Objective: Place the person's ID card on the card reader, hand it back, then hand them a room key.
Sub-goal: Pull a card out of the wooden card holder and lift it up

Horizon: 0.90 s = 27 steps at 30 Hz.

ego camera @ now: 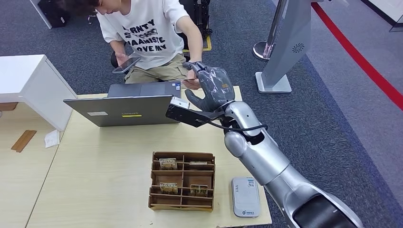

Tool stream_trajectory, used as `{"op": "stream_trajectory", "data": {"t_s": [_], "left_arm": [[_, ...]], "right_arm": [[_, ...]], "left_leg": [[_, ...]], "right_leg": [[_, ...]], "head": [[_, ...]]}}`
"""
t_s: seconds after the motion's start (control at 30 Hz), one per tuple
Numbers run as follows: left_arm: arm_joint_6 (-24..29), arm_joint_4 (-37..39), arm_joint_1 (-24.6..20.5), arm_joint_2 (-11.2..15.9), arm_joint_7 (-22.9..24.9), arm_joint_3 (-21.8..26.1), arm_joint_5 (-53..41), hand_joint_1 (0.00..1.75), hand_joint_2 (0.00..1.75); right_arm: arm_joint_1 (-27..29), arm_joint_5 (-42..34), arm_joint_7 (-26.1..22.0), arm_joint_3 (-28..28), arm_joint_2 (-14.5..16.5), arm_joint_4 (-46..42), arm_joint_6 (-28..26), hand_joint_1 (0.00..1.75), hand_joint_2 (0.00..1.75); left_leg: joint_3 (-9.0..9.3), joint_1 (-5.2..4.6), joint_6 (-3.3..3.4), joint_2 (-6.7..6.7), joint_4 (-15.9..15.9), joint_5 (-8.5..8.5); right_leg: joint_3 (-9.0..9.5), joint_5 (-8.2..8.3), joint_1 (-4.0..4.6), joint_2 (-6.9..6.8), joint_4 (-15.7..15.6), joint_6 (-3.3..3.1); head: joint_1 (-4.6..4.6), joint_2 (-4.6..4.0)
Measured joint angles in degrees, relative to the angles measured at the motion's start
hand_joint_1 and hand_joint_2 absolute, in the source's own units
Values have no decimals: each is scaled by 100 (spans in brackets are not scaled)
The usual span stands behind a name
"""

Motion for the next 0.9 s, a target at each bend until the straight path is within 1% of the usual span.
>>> {"op": "stream_trajectory", "data": {"t_s": [0.47, 0.6, 0.73, 0.9], "left_arm": [[3, 1, 0, -3, -10, -64, 39, 0, 0], [17, 1, 4, -3, -31, -64, 106, 0, 0], [40, 1, 11, -2, -77, -64, 174, 0, 0], [120, 3, 70, -1, -182, -64, 344, 0, 0]], "right_arm": [[-4, -77, 24, 119, 1, 83, 70, 0, 175], [59, -548, -63, 84, 15, 25, 153, 0, 175], [252, -1056, -217, -34, 27, -173, 140, 0, 175], [901, -2374, -638, -401, 27, -906, 150, 0, 175]], "left_leg": [[1, 0, 0, 0, 0, 0], [1, 0, 0, 0, 0, 0], [1, 0, 0, -1, 0, 0], [0, 0, 0, -2, 0, -1]], "right_leg": [[0, 0, 0, 0, 0, 0], [0, 0, 0, 0, 0, 0], [0, 0, 0, -1, 0, 0], [-2, -1, 0, -1, -2, 1]], "head": [[1, 0], [1, 0], [1, 0], [1, 0]]}}
